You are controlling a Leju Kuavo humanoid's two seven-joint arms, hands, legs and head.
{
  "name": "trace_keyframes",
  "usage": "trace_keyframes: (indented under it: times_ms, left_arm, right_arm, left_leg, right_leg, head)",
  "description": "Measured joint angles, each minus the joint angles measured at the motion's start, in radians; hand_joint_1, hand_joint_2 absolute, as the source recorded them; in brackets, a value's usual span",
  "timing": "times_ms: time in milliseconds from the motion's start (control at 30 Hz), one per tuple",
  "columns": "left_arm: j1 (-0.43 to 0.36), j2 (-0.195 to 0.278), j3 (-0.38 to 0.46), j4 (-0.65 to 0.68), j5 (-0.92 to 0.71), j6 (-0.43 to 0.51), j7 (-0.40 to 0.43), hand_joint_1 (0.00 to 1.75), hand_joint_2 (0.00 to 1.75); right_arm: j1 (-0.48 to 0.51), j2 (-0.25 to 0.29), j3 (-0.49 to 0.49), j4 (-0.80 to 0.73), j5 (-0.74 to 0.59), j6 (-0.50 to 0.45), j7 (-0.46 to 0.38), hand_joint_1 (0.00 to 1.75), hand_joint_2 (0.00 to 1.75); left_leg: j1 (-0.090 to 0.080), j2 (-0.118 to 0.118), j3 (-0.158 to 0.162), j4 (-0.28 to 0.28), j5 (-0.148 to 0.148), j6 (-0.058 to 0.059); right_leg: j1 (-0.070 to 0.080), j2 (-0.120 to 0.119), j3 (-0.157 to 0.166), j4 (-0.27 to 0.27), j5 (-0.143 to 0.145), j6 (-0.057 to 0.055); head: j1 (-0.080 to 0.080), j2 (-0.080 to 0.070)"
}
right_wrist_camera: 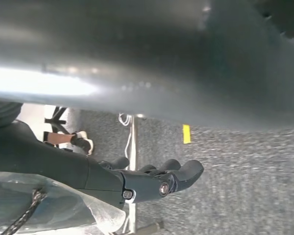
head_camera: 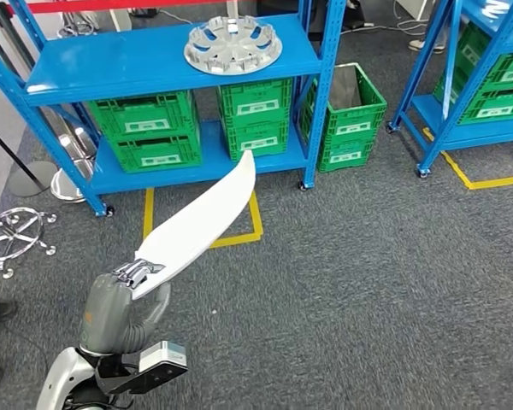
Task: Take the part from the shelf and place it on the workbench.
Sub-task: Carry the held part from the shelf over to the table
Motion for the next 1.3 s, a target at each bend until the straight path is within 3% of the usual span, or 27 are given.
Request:
trace_keyframes:
  times_ms: [67,133,200,233,333,367,400,467,533,567,600,667,733,767,800,867,900,933,967,1000,1100,1167,1300]
  left_arm:
    - [-0.001,0.0,0.0,0.0,0.0,0.0,0.0,1.75,1.75]
    - [-0.001,0.0,0.0,0.0,0.0,0.0,0.0,1.75,1.75]
    - [-0.001,0.0,0.0,0.0,0.003,-0.001,0.0,1.75,1.75]
    - [-0.001,-0.001,0.0,0.0,0.005,-0.002,-0.001,1.75,1.75]
    - [0.002,-0.005,0.001,0.0,0.016,-0.005,-0.004,1.75,1.75]
    - [0.004,-0.006,0.002,0.0,0.018,-0.007,-0.006,1.75,1.75]
    - [0.006,-0.006,0.003,0.0,0.019,-0.008,-0.006,1.75,1.75]
    - [0.008,-0.007,0.004,0.0,0.02,-0.011,-0.007,1.75,1.75]
    - [0.012,-0.008,0.008,0.0,0.019,-0.016,-0.007,1.75,1.75]
    - [0.015,-0.008,0.011,0.0,0.017,-0.018,-0.006,1.75,1.75]
    - [0.018,-0.009,0.016,-0.001,0.015,-0.02,-0.004,1.75,1.75]
    - [0.024,-0.011,0.026,-0.002,0.01,-0.02,0.006,1.75,1.75]
    - [0.032,-0.011,0.037,-0.002,0.007,-0.021,0.014,1.75,1.75]
    - [0.037,-0.011,0.042,-0.003,0.006,-0.022,0.017,1.75,1.75]
    - [0.041,-0.011,0.047,-0.003,0.005,-0.024,0.018,1.75,1.75]
    - [0.046,-0.011,0.054,-0.004,0.002,-0.029,0.021,1.75,1.75]
    - [0.048,-0.011,0.055,-0.004,-0.001,-0.032,0.022,1.75,1.75]
    - [0.05,-0.011,0.057,-0.004,-0.002,-0.036,0.023,1.75,1.75]
    - [0.052,-0.011,0.058,-0.004,-0.003,-0.038,0.025,1.75,1.75]
    - [0.053,-0.011,0.059,-0.004,-0.004,-0.04,0.026,1.75,1.75]
    - [0.047,0.0,0.067,-0.004,0.01,-0.04,0.026,1.75,1.75]
    - [0.039,0.011,0.076,-0.004,0.029,-0.04,0.022,1.75,1.75]
    - [0.033,0.024,0.092,-0.004,0.043,-0.039,0.014,1.75,1.75]
  right_arm:
    - [0.0,0.002,-0.002,0.0,0.0,0.0,0.0,0.0,0.0]
    - [0.001,0.005,-0.003,-0.001,0.0,0.0,0.0,0.0,0.0]
    - [0.003,0.006,-0.006,-0.002,0.011,0.007,-0.001,0.0,0.0]
    - [0.005,0.008,-0.009,-0.002,0.022,0.017,-0.003,0.0,0.0]
    - [0.009,0.023,-0.035,-0.004,0.072,0.064,-0.013,0.0,0.0]
    - [0.009,0.031,-0.049,-0.004,0.092,0.085,-0.019,0.0,0.0]
    - [0.009,0.039,-0.062,-0.005,0.111,0.105,-0.024,0.0,0.0]
    - [0.009,0.052,-0.083,-0.005,0.142,0.137,-0.033,0.0,0.0]
    - [0.009,0.074,-0.118,-0.005,0.184,0.181,-0.045,0.0,0.0]
    - [0.008,0.09,-0.143,-0.005,0.212,0.21,-0.055,0.0,0.0]
    - [0.005,0.109,-0.172,-0.005,0.243,0.242,-0.065,0.0,0.0]
    - [0.001,0.143,-0.226,-0.005,0.302,0.298,-0.087,0.0,0.0]
    - [-0.002,0.177,-0.284,-0.005,0.359,0.347,-0.109,0.0,0.0]
    - [-0.004,0.193,-0.31,-0.005,0.384,0.367,-0.117,0.0,0.0]
    - [-0.006,0.209,-0.337,-0.005,0.408,0.386,-0.126,0.0,0.0]
    - [-0.015,0.239,-0.389,-0.005,0.459,0.423,-0.144,0.0,0.0]
    - [-0.02,0.254,-0.414,-0.005,0.482,0.439,-0.153,0.0,0.0]
    - [-0.024,0.266,-0.438,-0.004,0.501,0.451,-0.161,0.0,0.0]
    - [-0.027,0.276,-0.458,-0.004,0.514,0.46,-0.168,0.0,0.0]
    - [-0.03,0.284,-0.474,-0.004,0.523,0.467,-0.173,0.0,0.0]
    - [-0.04,0.304,-0.506,-0.002,0.54,0.479,-0.188,0.0,0.0]
    - [-0.05,0.314,-0.522,0.001,0.549,0.484,-0.195,0.0,0.0]
    - [-0.064,0.324,-0.549,0.01,0.561,0.484,-0.201,0.0,0.0]
  left_leg:
    - [-0.005,-0.001,0.092,-0.143,-0.009,0.013]
    - [-0.011,-0.001,0.12,-0.207,-0.024,0.022]
    - [-0.01,0.001,0.102,-0.218,-0.007,0.033]
    - [-0.008,0.003,0.09,-0.223,0.006,0.039]
    - [-0.006,0.008,0.045,-0.225,0.042,0.048]
    - [-0.005,0.009,0.029,-0.224,0.054,0.047]
    - [-0.005,0.01,0.015,-0.222,0.064,0.045]
    - [-0.004,0.012,-0.005,-0.219,0.078,0.041]
    - [-0.002,0.011,-0.027,-0.208,0.091,0.033]
    - [-0.002,0.011,-0.041,-0.199,0.097,0.027]
    - [-0.002,0.01,-0.052,-0.188,0.104,0.02]
    - [-0.004,0.009,-0.061,-0.176,0.112,0.009]
    - [-0.001,0.008,-0.065,-0.168,0.112,-0.002]
    - [0.001,0.007,-0.071,-0.153,0.092,-0.007]
    - [0.002,0.005,-0.083,-0.116,0.057,-0.012]
    - [0.003,0.003,-0.118,0.007,-0.035,-0.02]
    - [0.003,0.003,-0.132,0.067,-0.065,-0.021]
    - [0.003,0.003,-0.135,0.103,-0.076,-0.021]
    - [0.003,0.002,-0.121,0.101,-0.066,-0.018]
    - [0.002,0.002,-0.089,0.059,-0.04,-0.012]
    - [-0.004,0.0,0.024,-0.133,0.031,0.012]
    - [-0.009,0.0,0.043,-0.178,0.034,0.02]
    - [-0.01,0.0,0.036,-0.19,0.031,0.01]
  right_leg:
    - [0.002,0.001,-0.022,0.011,0.016,0.007]
    - [0.001,0.0,-0.035,0.014,0.034,0.019]
    - [-0.004,0.001,-0.051,0.02,0.036,0.03]
    - [-0.005,0.004,-0.063,0.037,0.012,0.035]
    - [-0.01,0.01,-0.112,0.19,-0.121,0.048]
    - [-0.012,0.01,-0.121,0.248,-0.139,0.052]
    - [-0.014,0.01,-0.123,0.286,-0.137,0.056]
    - [-0.017,0.01,-0.111,0.308,-0.103,0.06]
    - [-0.022,0.01,-0.034,0.217,-0.064,0.064]
    - [-0.024,0.011,0.026,0.139,-0.061,0.066]
    - [-0.025,0.012,0.08,0.061,-0.069,0.064]
    - [-0.022,0.015,0.121,-0.01,-0.104,0.05]
    - [-0.022,0.012,0.112,-0.012,-0.104,0.03]
    - [-0.023,0.01,0.108,-0.011,-0.099,0.021]
    - [-0.024,0.008,0.102,-0.012,-0.092,0.014]
    - [-0.022,0.005,0.088,-0.011,-0.079,0.007]
    - [-0.02,0.004,0.081,-0.01,-0.074,0.006]
    - [-0.018,0.003,0.076,-0.009,-0.07,0.005]
    - [-0.016,0.004,0.072,-0.008,-0.067,0.005]
    - [-0.013,0.004,0.073,-0.007,-0.065,0.005]
    - [-0.006,0.005,0.073,-0.003,-0.059,0.01]
    - [-0.005,0.004,0.066,0.001,-0.056,0.016]
    - [-0.006,0.005,0.051,0.005,-0.054,0.009]
  head:
    - [0.001,0.0]
    - [0.001,0.0]
    - [0.0,0.0]
    - [0.0,0.0]
    - [0.002,0.0]
    - [0.002,0.0]
    - [0.002,0.0]
    - [0.002,0.0]
    - [0.002,0.0]
    - [0.003,0.0]
    - [0.003,0.0]
    - [0.003,0.0]
    - [0.001,0.0]
    - [0.0,0.0]
    - [-0.002,0.0]
    - [-0.006,0.0]
    - [-0.008,0.0]
    - [-0.009,0.0]
    - [-0.009,0.0]
    - [-0.01,0.0]
    - [-0.009,0.0]
    - [-0.009,0.0]
    - [-0.01,0.0]
